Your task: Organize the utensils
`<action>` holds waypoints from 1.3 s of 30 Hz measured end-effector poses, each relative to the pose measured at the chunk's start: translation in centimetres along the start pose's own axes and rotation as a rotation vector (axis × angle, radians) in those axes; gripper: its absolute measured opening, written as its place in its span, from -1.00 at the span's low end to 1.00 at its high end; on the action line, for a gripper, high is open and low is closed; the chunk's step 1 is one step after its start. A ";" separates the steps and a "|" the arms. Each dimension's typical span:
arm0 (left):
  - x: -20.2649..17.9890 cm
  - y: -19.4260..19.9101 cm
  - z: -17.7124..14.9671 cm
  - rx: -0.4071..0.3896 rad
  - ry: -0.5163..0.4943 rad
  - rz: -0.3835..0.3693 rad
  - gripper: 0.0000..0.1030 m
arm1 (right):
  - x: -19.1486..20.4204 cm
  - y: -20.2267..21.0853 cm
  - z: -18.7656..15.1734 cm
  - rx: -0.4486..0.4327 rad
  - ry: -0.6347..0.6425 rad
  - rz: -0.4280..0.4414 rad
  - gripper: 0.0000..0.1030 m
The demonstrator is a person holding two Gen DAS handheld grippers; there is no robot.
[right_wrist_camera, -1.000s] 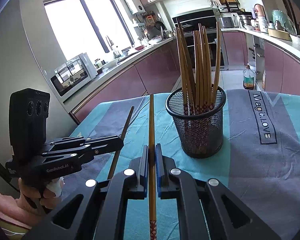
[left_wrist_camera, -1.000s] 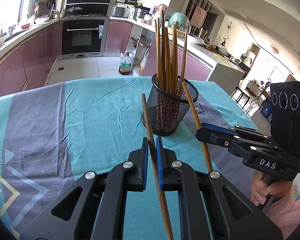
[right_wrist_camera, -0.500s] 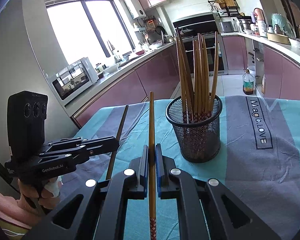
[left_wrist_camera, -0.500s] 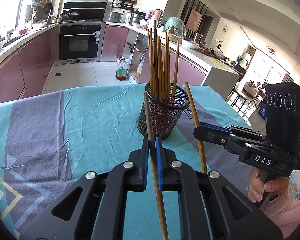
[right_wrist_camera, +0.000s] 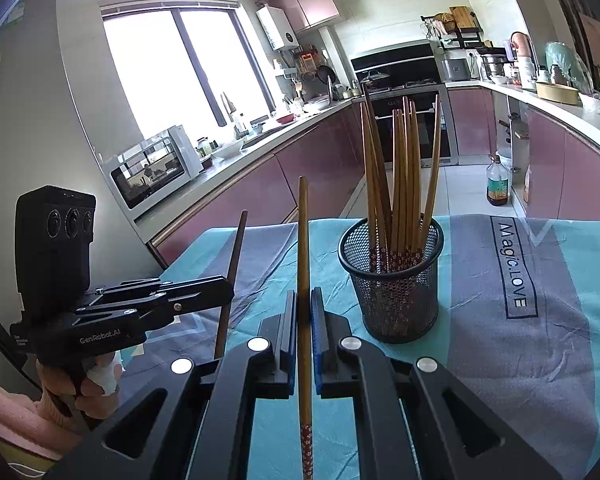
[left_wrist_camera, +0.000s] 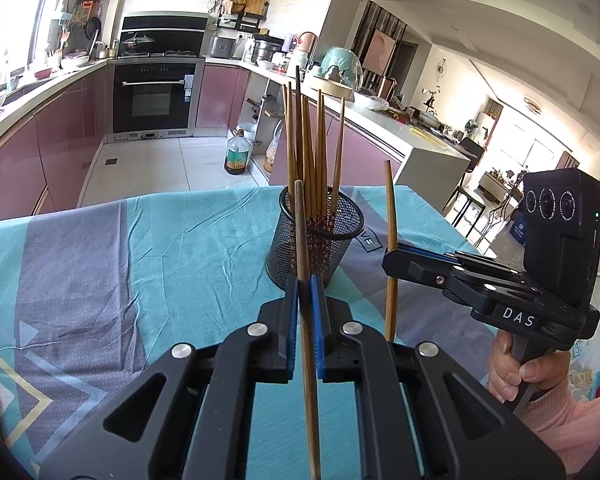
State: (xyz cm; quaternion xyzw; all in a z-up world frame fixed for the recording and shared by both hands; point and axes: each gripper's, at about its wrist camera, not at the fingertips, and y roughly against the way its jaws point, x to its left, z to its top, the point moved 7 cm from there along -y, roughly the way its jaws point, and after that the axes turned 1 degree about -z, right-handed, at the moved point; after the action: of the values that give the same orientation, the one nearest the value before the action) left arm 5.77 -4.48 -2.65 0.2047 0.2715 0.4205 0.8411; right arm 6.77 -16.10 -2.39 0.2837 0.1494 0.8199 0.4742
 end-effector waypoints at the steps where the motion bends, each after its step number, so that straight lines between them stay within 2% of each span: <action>1: -0.1 0.2 0.1 -0.005 -0.001 -0.003 -0.86 | 0.1 0.1 0.1 -0.003 0.003 0.000 -0.89; 15: -0.7 1.8 0.4 -0.027 -0.015 -0.020 -0.86 | 0.4 0.7 0.6 -0.031 0.022 0.008 -0.89; 21: 0.5 -1.2 -0.6 0.067 0.011 -0.012 -0.86 | -0.1 0.6 0.3 -0.026 0.012 0.005 -0.89; 30: 3.1 -7.8 -5.1 0.265 0.021 0.074 -0.85 | -0.8 0.1 -0.2 -0.002 -0.006 0.002 -0.88; 36: 3.4 -9.1 -6.2 0.301 -0.013 0.112 -0.85 | -0.9 0.0 -0.4 0.004 -0.012 0.006 -0.87; 39: 3.7 -9.8 -6.6 0.320 -0.044 0.152 -0.76 | -0.8 -0.3 -0.5 0.012 -0.011 0.011 -0.87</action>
State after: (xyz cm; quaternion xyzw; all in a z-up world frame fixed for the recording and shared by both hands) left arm 9.26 -6.19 -14.40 0.3650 0.3001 0.4296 0.7696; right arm 6.97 -16.65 -3.17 0.2919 0.1499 0.8199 0.4690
